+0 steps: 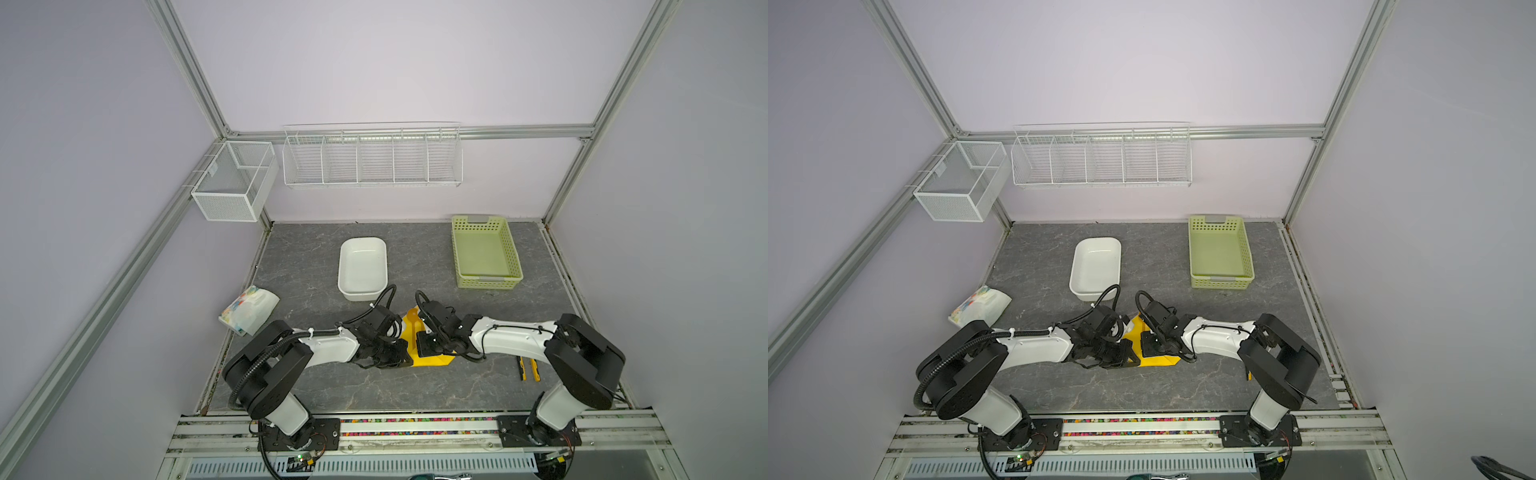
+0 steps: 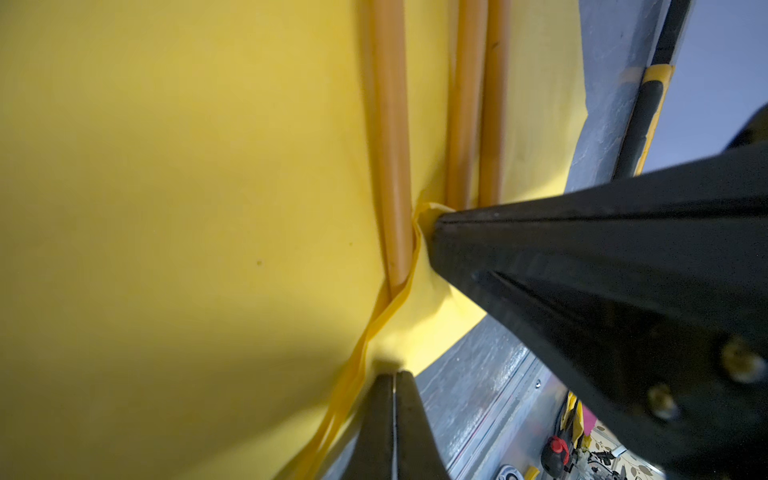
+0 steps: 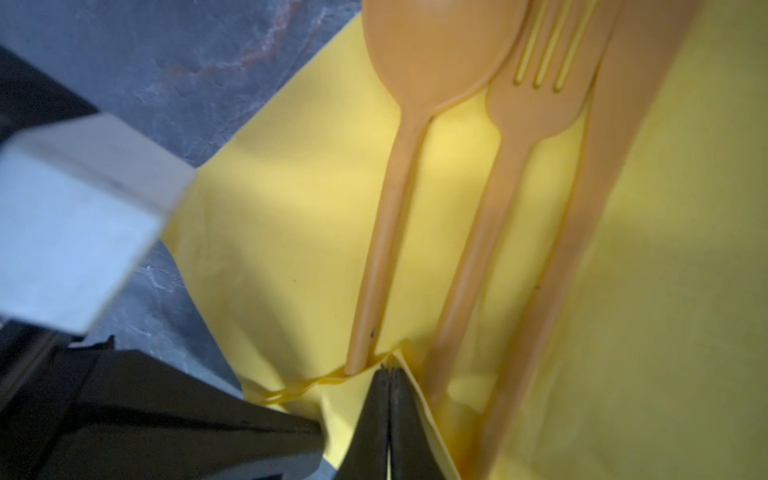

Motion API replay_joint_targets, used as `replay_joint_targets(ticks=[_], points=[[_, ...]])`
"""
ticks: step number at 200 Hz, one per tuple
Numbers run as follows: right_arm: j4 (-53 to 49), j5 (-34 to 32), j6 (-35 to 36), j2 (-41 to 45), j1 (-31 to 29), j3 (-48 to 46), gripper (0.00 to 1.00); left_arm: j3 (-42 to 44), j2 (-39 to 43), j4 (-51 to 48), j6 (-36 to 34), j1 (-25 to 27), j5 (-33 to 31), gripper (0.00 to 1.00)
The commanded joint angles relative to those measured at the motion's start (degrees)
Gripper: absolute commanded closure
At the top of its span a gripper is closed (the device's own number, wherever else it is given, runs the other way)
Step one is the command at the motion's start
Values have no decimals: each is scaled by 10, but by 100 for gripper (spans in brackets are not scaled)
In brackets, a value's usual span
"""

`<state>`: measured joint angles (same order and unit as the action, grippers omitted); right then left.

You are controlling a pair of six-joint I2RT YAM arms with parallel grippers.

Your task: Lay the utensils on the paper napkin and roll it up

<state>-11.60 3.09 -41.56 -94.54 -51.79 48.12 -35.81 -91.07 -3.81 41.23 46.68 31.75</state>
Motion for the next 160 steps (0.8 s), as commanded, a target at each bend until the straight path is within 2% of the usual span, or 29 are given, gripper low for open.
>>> replay_joint_targets(ticks=[1,64,114,160], points=[[-26,6,-4,22,3,13,91,-6,-14,-27,-15,2,-28,93],[-38,41,-39,119,12,-32,90,-4,-11,-26,-12,2,-27,94],[42,119,-101,217,39,-142,91,-1,-14,-21,-8,1,-24,94],[7,137,-107,246,54,-169,93,-2,-16,-19,-7,2,-21,94]])
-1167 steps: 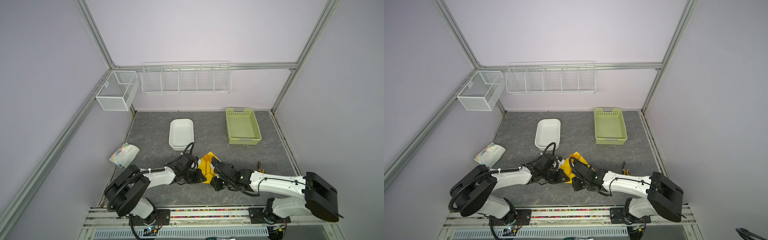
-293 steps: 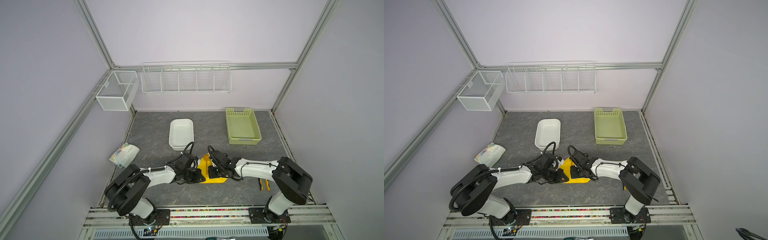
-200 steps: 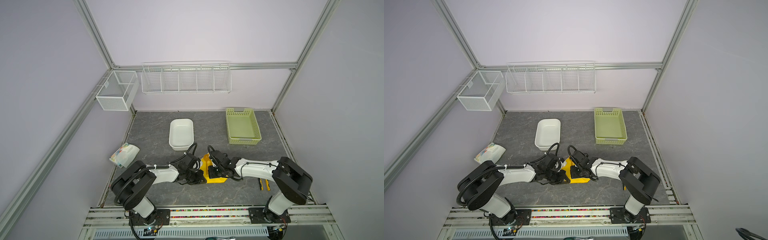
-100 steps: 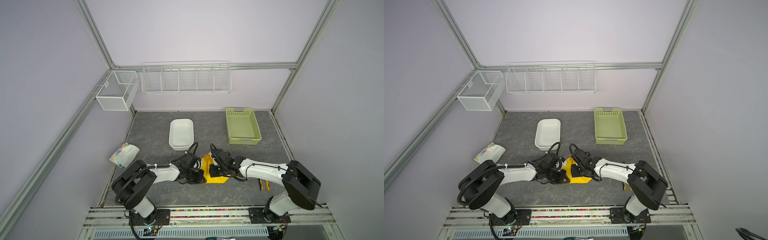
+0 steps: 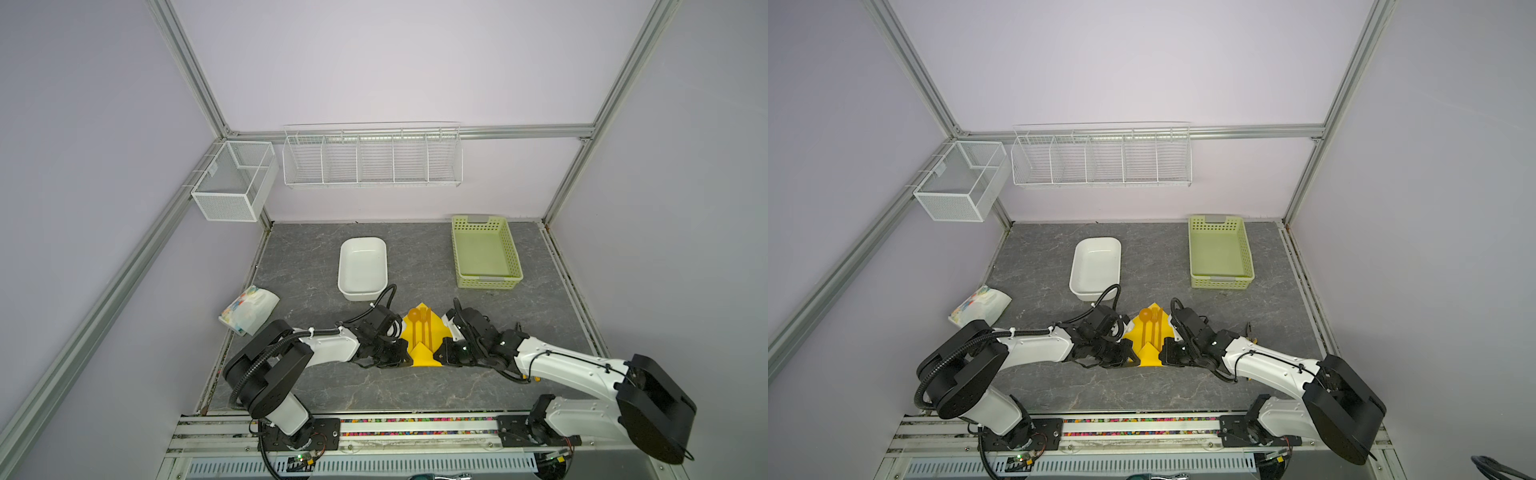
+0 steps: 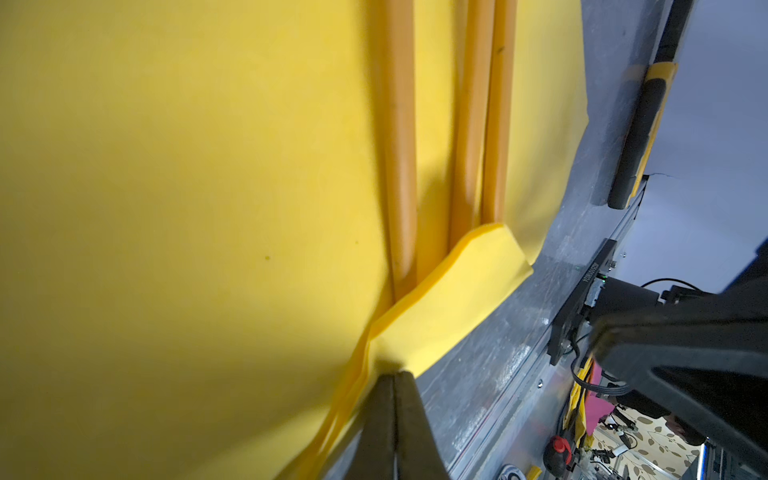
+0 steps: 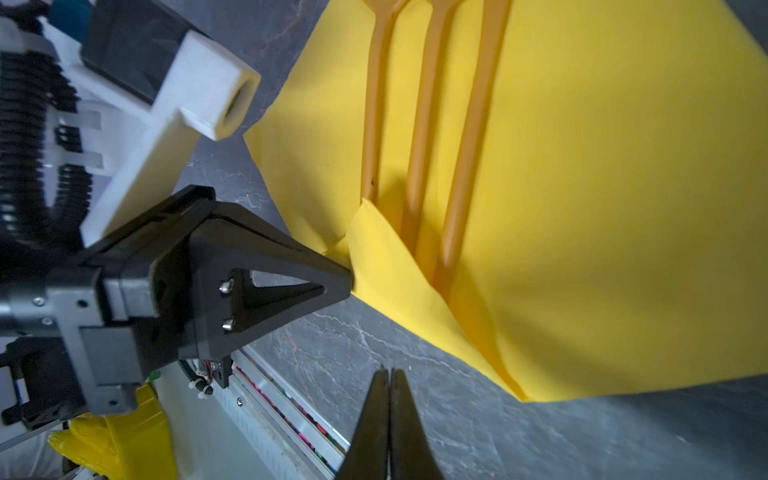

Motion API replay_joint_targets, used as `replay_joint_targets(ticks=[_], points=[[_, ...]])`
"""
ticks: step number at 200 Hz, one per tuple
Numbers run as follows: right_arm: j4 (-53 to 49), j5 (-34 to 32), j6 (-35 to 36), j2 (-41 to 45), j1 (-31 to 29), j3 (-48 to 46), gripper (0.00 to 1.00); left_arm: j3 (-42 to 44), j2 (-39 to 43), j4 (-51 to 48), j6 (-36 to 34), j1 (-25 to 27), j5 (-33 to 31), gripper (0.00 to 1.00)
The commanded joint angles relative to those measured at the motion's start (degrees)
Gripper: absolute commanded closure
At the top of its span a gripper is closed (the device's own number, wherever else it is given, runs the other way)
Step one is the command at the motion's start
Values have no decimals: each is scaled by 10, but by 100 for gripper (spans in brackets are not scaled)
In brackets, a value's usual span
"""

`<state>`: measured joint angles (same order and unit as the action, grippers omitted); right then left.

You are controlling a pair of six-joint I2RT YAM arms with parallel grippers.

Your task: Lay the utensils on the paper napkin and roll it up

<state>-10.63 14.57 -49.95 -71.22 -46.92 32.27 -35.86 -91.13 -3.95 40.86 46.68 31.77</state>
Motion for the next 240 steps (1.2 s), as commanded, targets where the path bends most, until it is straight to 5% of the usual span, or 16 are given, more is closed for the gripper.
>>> replay_joint_targets(ticks=[1,136,240], points=[[-3,22,-23,14,5,-11,93,-2,-15,-17,-3,2,-21,94],[58,91,-13,-73,46,-23,93,-4,-19,-21,-3,2,-20,95],[47,84,-5,-117,54,-24,93,-4,-19,-23,-3,2,-20,95]])
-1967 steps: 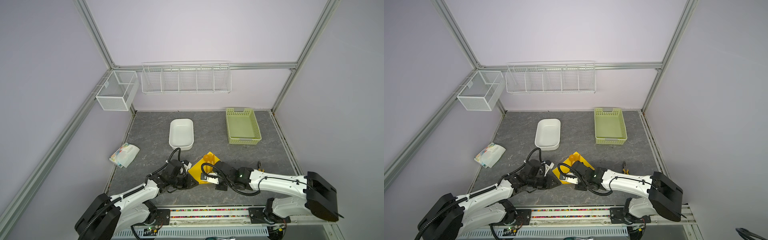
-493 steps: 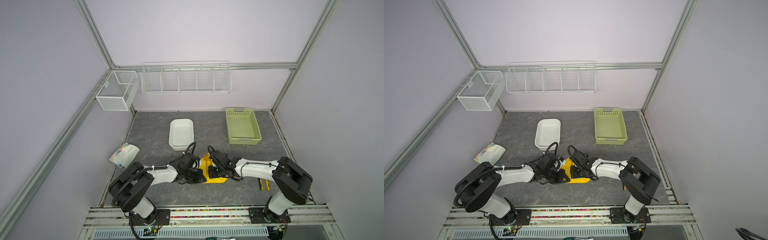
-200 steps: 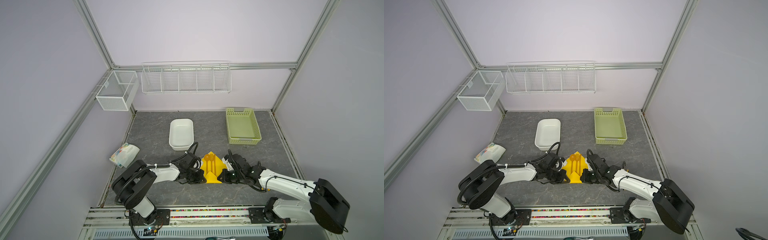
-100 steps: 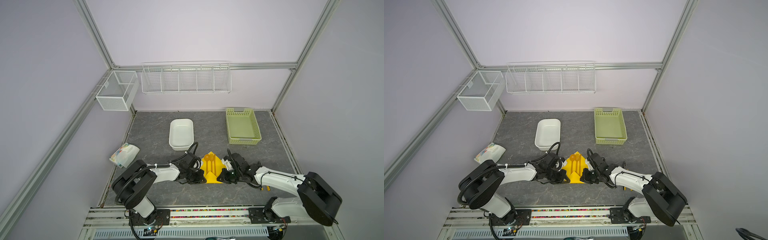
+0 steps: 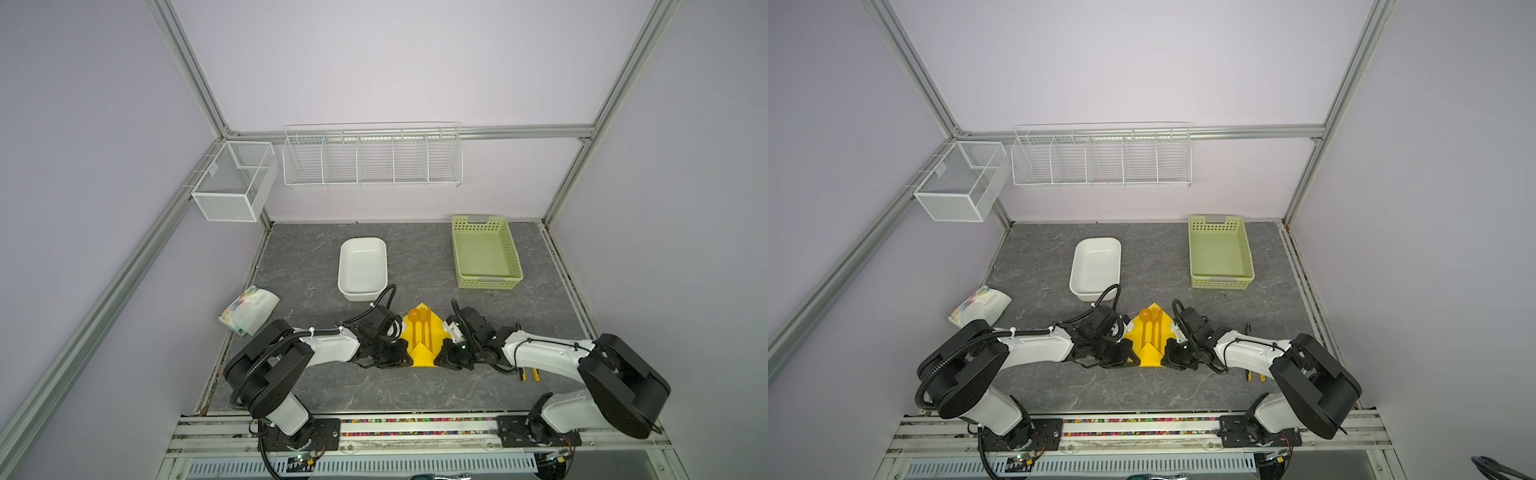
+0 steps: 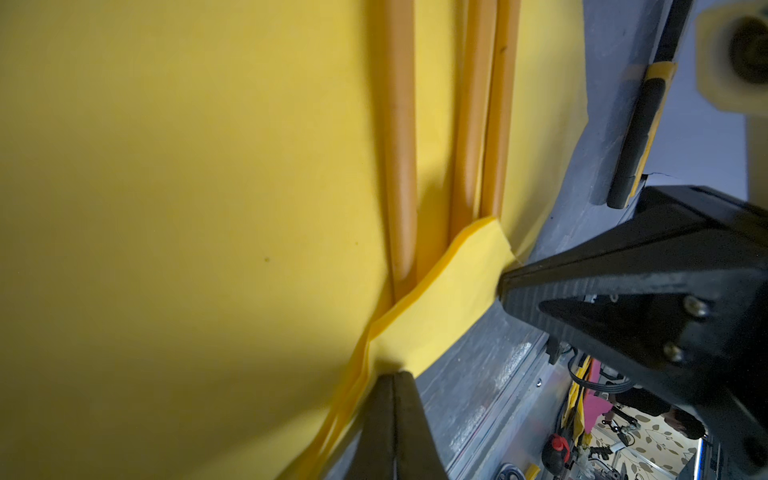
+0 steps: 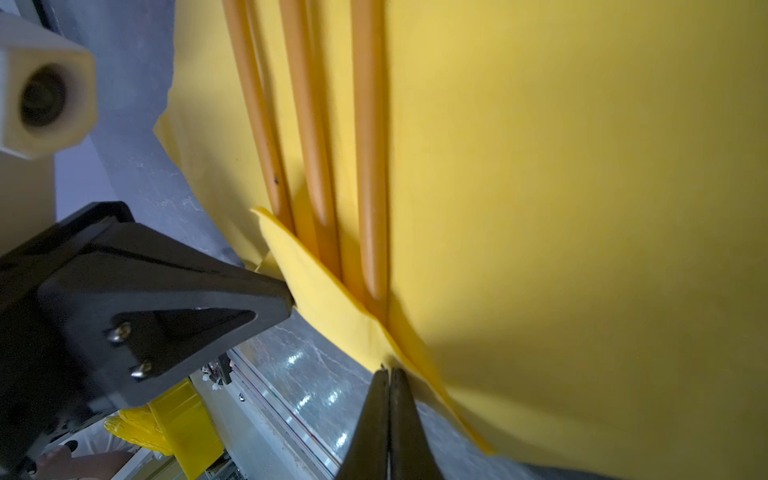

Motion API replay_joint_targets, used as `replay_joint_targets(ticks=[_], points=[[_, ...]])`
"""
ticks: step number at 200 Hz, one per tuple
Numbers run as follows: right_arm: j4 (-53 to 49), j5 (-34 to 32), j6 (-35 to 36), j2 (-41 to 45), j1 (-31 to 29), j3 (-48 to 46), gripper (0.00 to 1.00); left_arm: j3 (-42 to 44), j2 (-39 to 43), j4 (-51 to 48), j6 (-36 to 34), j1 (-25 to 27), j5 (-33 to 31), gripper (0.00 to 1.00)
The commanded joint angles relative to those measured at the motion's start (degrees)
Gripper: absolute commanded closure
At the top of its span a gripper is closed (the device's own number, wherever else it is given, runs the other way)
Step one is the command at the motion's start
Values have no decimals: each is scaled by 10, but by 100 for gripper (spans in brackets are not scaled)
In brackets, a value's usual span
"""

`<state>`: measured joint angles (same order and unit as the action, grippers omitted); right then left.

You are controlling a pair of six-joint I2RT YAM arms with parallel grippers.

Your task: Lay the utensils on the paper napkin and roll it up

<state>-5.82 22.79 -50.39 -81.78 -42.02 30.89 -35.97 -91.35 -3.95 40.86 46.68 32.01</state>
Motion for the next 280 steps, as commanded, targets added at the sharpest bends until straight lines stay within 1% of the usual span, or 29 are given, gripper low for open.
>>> replay_joint_targets(ticks=[1,93,176,219,280], points=[[-1,2,0,-12,5,-10,93,-3,-17,-23,-3,2,-22,95],[-21,-6,12,-29,8,-15,93,-2,-14,-39,-10,2,-33,96],[-27,-7,16,-35,12,-18,93,-19,-3,-137,-63,2,-84,96],[-27,-6,16,-40,13,-19,93,-19,2,-161,-75,2,-97,96],[-26,-5,16,-39,14,-21,93,-18,9,-203,-78,0,-136,96]])
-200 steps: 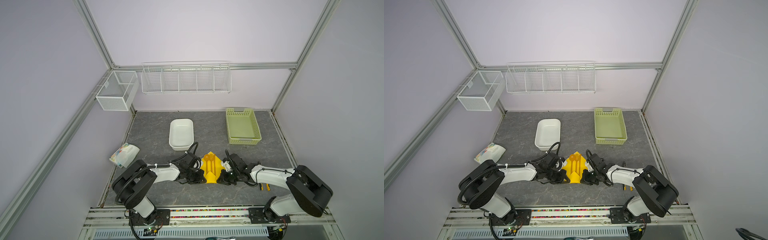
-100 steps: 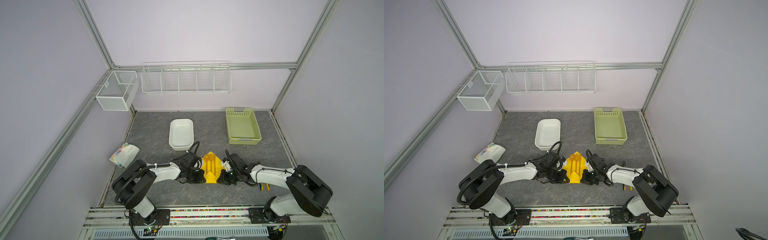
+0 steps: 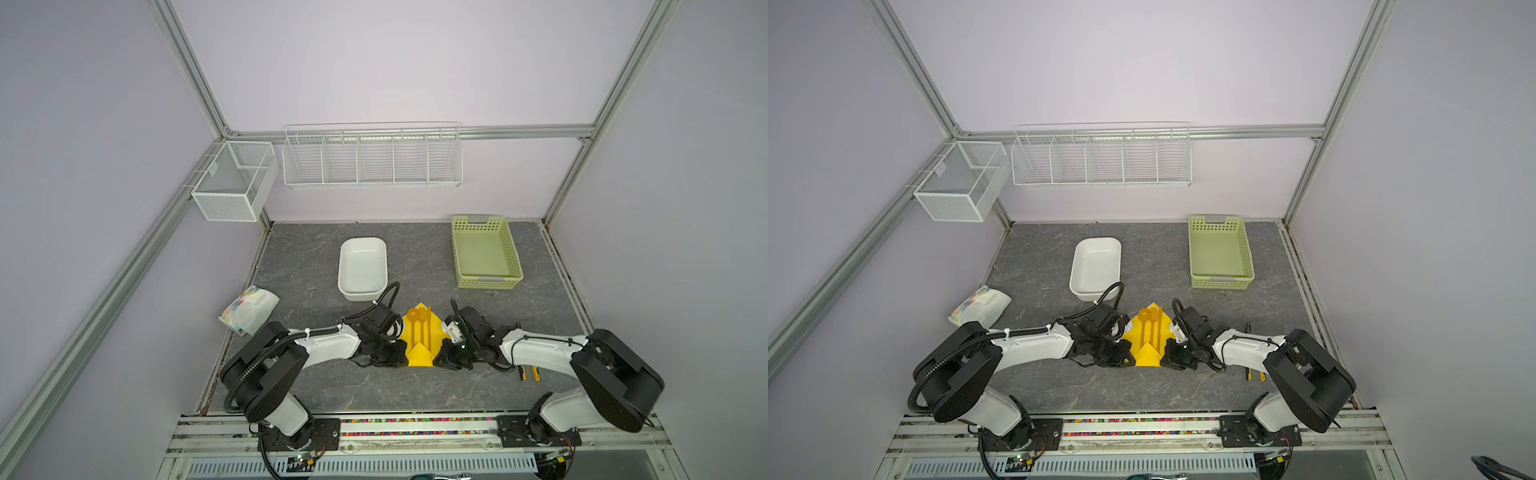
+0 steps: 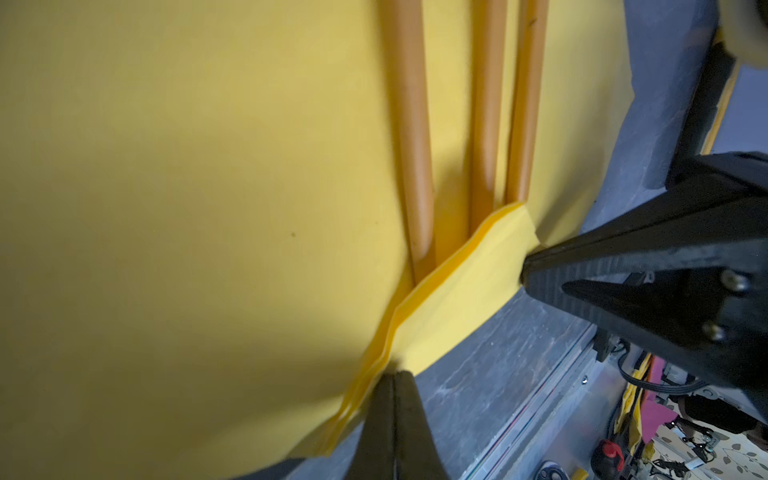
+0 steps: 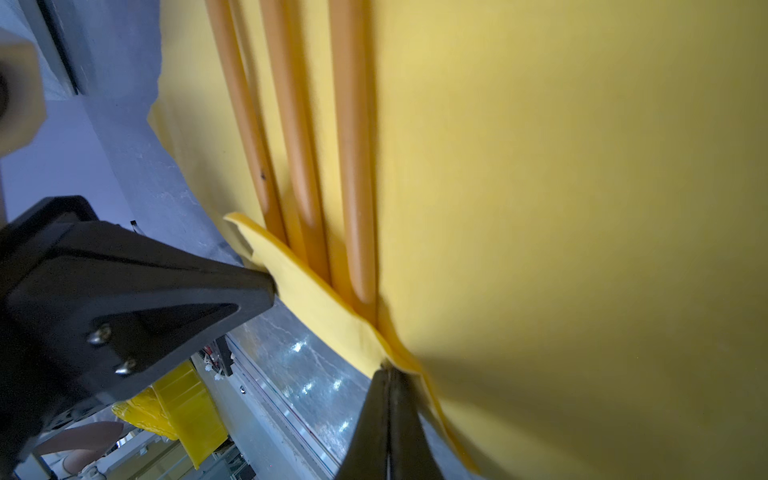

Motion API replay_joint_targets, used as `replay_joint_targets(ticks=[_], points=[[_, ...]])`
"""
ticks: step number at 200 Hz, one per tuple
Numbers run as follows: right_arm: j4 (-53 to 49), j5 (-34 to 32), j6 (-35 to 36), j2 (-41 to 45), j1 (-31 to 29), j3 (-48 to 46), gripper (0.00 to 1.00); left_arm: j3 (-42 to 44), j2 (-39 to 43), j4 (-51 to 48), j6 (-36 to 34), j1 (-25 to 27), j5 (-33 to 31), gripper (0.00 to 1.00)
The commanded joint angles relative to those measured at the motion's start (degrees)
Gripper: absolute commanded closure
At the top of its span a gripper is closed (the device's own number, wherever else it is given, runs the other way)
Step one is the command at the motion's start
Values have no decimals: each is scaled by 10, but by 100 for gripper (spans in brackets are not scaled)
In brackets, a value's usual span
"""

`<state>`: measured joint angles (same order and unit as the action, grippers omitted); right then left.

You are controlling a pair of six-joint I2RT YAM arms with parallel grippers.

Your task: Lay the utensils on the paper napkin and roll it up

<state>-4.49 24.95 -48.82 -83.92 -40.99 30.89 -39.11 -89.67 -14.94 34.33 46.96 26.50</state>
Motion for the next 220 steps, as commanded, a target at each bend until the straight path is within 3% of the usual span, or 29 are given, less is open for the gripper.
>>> replay_joint_targets(ticks=[1,77,116,220], points=[[-39,-27,0,-18,4,-21,93,13,-8,-93,-13,-3,-81,96],[-36,-24,2,-21,4,-24,94,20,25,-133,-21,-43,-111,96],[-34,-19,2,-23,4,-21,94,11,51,-132,-23,-52,-79,96],[-33,-16,0,-23,4,-18,93,-43,37,-75,30,8,-32,97]])
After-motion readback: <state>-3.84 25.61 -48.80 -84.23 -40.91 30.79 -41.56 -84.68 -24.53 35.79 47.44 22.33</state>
